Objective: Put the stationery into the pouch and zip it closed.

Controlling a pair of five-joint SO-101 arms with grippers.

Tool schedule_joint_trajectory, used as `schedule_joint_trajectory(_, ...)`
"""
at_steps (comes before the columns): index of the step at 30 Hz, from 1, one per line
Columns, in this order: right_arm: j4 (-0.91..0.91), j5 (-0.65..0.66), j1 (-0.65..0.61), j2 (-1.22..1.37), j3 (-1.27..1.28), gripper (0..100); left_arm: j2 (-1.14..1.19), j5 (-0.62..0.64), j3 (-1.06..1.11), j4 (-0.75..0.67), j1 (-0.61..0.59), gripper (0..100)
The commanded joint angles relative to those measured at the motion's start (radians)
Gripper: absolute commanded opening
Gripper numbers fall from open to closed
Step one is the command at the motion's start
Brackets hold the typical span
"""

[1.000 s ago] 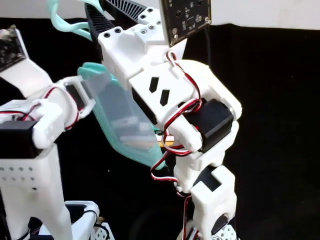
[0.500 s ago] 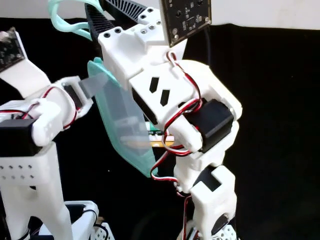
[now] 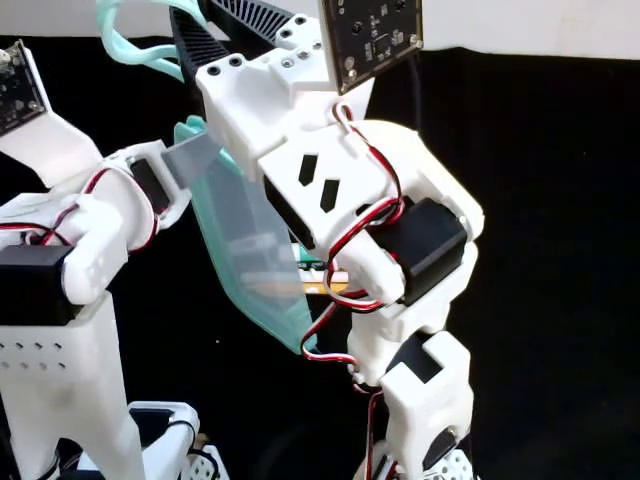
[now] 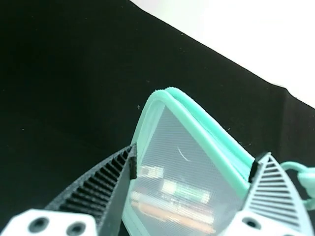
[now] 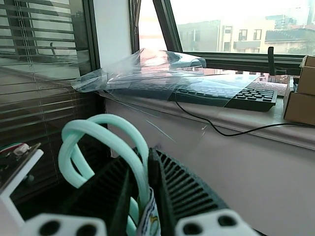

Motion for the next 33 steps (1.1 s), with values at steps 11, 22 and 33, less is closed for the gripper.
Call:
schedule_joint_trajectory(11,0.002,-0.003,-0.012,-0.005,-0.028,0.6,0.170,0.008,-0.030,-0.014,0.018,37)
schedule_joint_trajectory(22,0.002,-0.003,-0.012,-0.005,-0.028,0.6,0.170,-0.057,-0.028,0.083,0.018,33)
schedule_joint_trajectory(33,0.002,-0.003,-0.012,-0.005,-0.028,0.6,0.168,-0.209,-0.030,0.127,0.016,1)
